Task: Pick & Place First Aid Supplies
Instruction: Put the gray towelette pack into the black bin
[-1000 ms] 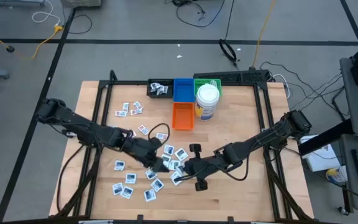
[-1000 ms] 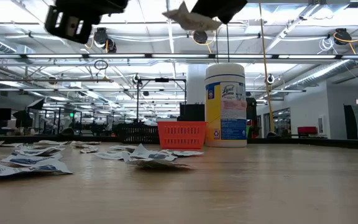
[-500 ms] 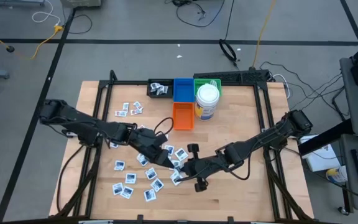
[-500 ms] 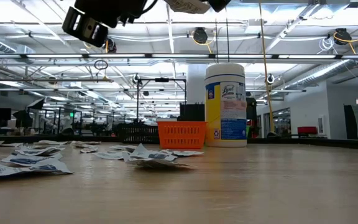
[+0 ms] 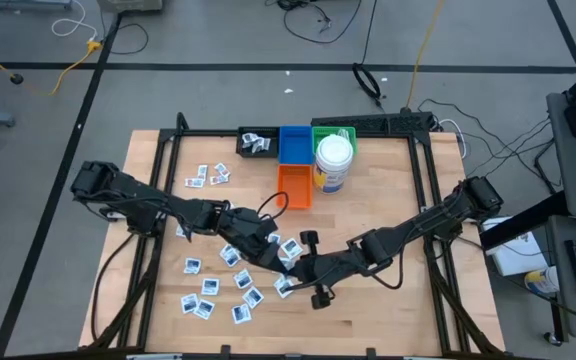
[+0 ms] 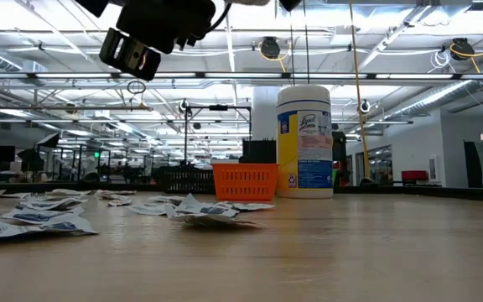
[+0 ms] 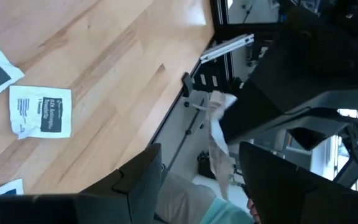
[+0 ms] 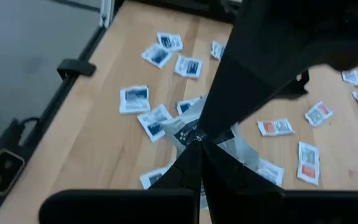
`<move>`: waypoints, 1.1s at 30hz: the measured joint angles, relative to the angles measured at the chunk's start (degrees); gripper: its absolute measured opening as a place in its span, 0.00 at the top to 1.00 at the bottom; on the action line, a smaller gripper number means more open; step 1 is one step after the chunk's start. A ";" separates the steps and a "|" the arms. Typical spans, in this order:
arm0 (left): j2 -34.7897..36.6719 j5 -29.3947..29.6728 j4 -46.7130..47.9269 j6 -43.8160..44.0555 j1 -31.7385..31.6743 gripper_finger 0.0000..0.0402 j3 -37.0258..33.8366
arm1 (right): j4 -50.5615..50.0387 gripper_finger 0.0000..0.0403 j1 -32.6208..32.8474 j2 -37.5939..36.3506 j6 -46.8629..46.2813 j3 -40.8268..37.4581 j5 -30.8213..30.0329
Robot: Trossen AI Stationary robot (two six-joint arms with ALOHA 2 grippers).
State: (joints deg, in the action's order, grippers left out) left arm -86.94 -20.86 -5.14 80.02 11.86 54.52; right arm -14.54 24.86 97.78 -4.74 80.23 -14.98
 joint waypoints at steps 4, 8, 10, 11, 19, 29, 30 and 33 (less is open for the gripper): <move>0.00 -0.33 -0.35 -0.93 0.02 0.55 0.00 | 0.98 1.00 0.00 0.00 0.09 0.00 0.10; 0.00 -0.38 -1.67 -2.04 0.02 0.70 0.00 | 1.02 1.00 0.00 0.00 0.05 0.00 0.16; 0.00 -0.37 -1.86 -2.99 -0.08 0.78 0.00 | 0.94 1.00 0.00 0.00 -0.51 0.00 0.19; 0.00 -0.35 -2.02 -3.54 -0.13 0.82 0.00 | 0.88 1.00 0.00 0.00 -0.67 0.00 0.18; 0.00 -0.62 -2.69 -6.53 -0.20 0.98 0.00 | 1.01 0.97 0.00 0.00 -0.77 0.00 0.19; 0.35 -3.00 6.32 -10.72 -5.42 0.99 0.00 | -6.89 0.87 0.42 -5.24 -3.59 0.09 0.19; 0.35 -3.68 8.05 -11.29 -6.36 0.99 0.00 | -7.88 0.86 0.41 -5.90 -3.72 0.07 0.17; 0.35 -5.11 13.27 -13.67 -9.40 1.00 0.00 | -11.13 0.84 0.33 -8.22 -3.51 0.07 0.08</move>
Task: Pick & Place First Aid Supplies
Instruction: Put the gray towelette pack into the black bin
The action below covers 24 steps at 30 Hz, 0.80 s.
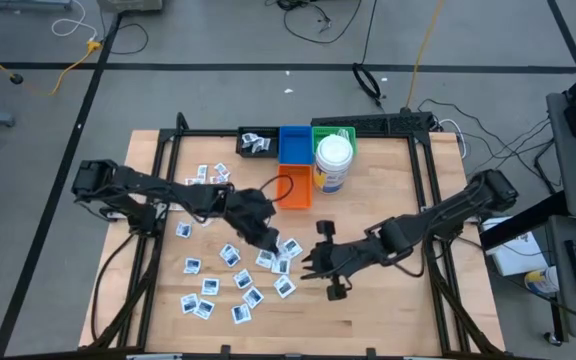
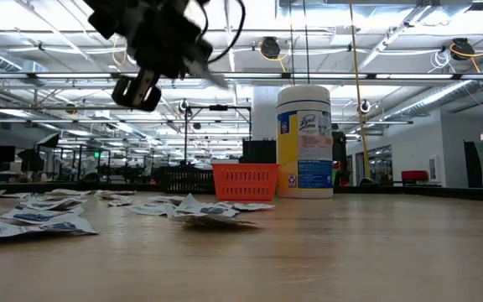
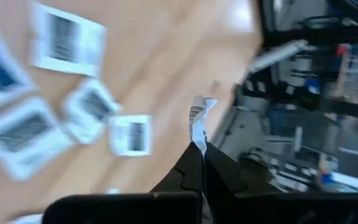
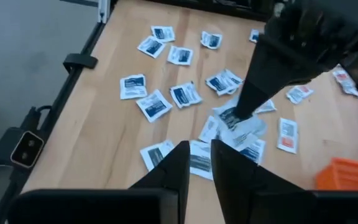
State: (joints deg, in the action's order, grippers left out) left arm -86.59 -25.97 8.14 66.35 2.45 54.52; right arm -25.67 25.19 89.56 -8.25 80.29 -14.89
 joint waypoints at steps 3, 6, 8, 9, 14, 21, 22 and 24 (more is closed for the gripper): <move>0.00 -1.06 6.28 -2.98 -3.28 1.00 0.00 | -2.02 0.84 -0.02 -1.86 0.64 0.00 -0.05; 0.00 -1.31 12.34 -6.29 -6.73 1.00 0.00 | -3.25 0.85 -0.03 -2.96 2.01 -0.02 -0.01; 0.00 -1.41 16.32 -8.38 -9.16 1.00 0.00 | -3.54 0.85 -0.07 -3.65 3.23 -0.02 -0.01; 0.00 -1.39 18.00 -9.42 -10.35 1.00 0.00 | -3.66 0.85 -0.07 -3.92 3.78 -0.02 -0.03; 0.00 -1.19 24.46 -12.37 -17.14 1.00 0.00 | -5.20 0.85 -0.07 -4.13 9.29 -0.04 -0.13; -1.23 0.50 31.33 -18.05 -29.58 1.00 4.84 | -9.13 0.85 -2.64 -6.00 15.09 -0.11 0.11; -1.76 0.87 32.73 -19.35 -31.45 1.00 6.08 | -9.66 0.85 -3.30 -6.71 16.09 -0.09 0.07; -3.06 1.58 35.59 -21.85 -34.96 1.00 8.96 | -11.37 0.85 -4.18 -8.03 18.07 -0.07 0.06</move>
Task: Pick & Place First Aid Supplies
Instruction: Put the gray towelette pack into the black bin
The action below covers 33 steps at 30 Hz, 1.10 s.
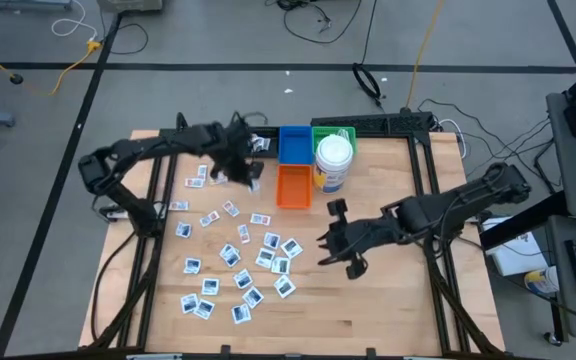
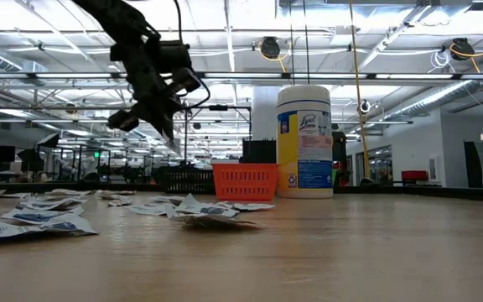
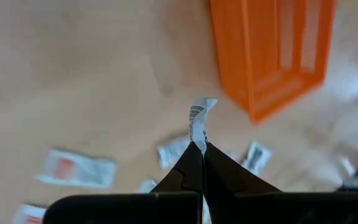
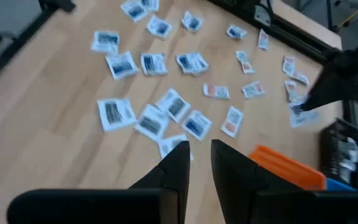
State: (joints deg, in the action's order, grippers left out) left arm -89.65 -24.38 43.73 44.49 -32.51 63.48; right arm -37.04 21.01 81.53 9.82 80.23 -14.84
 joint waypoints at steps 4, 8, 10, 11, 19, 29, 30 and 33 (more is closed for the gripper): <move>-4.33 0.98 5.34 -5.48 -6.33 1.00 6.84 | -1.69 0.85 -1.83 -1.46 3.81 0.00 -0.01; -9.95 3.47 11.33 -10.65 -11.02 1.00 14.93 | -3.99 0.85 -3.44 -2.45 5.90 0.00 0.02; -12.87 5.36 13.84 -13.01 -12.61 1.00 19.37 | -6.06 0.85 -4.20 -2.81 6.08 0.00 0.09; -14.21 6.07 14.78 -14.04 -13.51 1.00 21.28 | -6.99 0.85 -4.61 -3.11 6.06 0.00 0.13; -22.99 8.18 16.40 -17.28 -18.23 1.00 32.22 | -13.40 0.85 -7.54 -5.19 5.92 0.00 1.73; -29.77 10.69 15.78 -18.91 -17.75 1.00 32.75 | -16.34 0.85 -11.40 -6.01 5.61 -1.86 9.58; -30.03 11.23 15.78 -18.87 -17.56 1.00 32.75 | -15.83 0.85 -11.87 -6.38 5.18 -2.74 11.14; -30.08 12.00 15.46 -18.72 -17.02 0.97 32.75 | -12.22 0.85 -13.55 -7.92 2.79 -5.85 15.13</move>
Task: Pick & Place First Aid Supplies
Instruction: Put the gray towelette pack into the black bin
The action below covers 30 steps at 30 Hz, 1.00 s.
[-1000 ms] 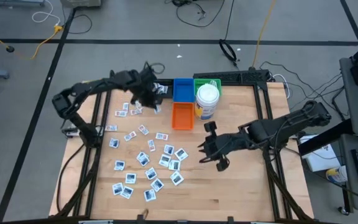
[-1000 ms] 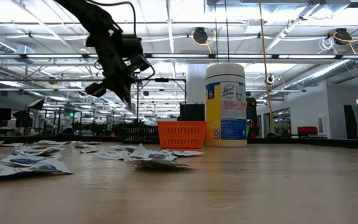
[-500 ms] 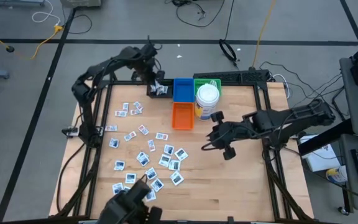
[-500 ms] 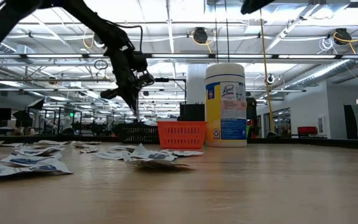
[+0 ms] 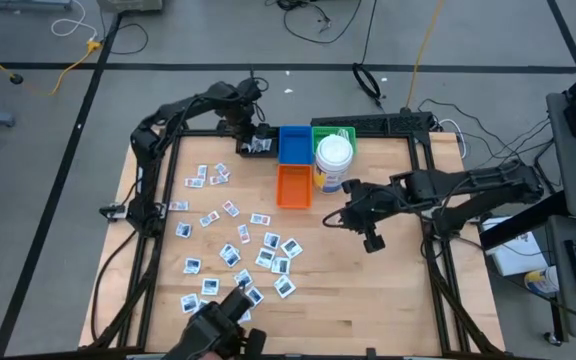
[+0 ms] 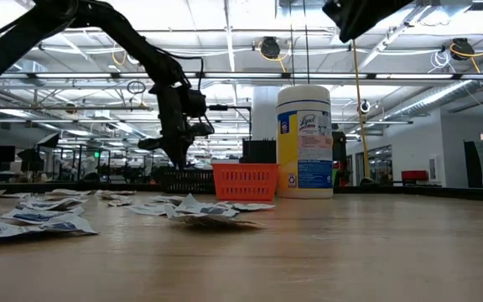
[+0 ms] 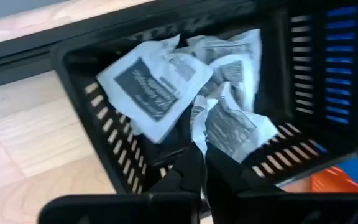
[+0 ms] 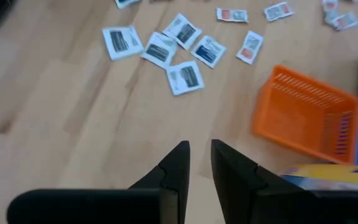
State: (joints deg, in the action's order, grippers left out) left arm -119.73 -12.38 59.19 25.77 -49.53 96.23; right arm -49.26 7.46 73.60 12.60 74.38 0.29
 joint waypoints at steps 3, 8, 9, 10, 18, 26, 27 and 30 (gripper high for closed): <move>0.21 0.68 -0.55 0.02 0.23 0.91 0.00 | 3.64 0.85 -0.79 -2.02 -1.94 -3.89 1.56; 0.82 -1.57 -1.06 -3.79 0.40 0.76 0.00 | 14.85 0.85 -1.02 -6.76 -4.72 -11.10 2.93; 0.91 -2.38 -1.41 -4.49 0.38 0.72 0.00 | 16.88 0.85 -1.03 -7.74 -5.35 -12.55 2.85; 1.08 -3.34 -1.78 -4.92 0.38 0.67 0.00 | 18.62 0.85 -1.03 -8.74 -5.90 -14.13 2.65; 7.33 -8.52 -3.08 -9.75 0.76 0.43 0.00 | 38.67 0.85 -2.61 -16.46 -13.99 -28.52 2.65; 16.67 -8.69 -6.80 -18.20 3.86 0.38 -0.18 | 57.88 0.85 -2.69 -21.18 -22.27 -40.10 2.78; 18.20 -8.89 -8.50 -19.11 4.46 0.38 -0.84 | 59.48 0.85 -2.69 -21.48 -22.74 -41.07 2.78; 23.52 -10.90 -16.20 -20.11 6.60 0.40 -5.25 | 63.50 0.85 -2.94 -22.01 -23.80 -43.07 2.78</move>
State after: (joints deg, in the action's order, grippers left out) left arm -96.22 -23.28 42.99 5.66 -42.93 90.98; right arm 14.24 4.53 51.59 -11.20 31.31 3.07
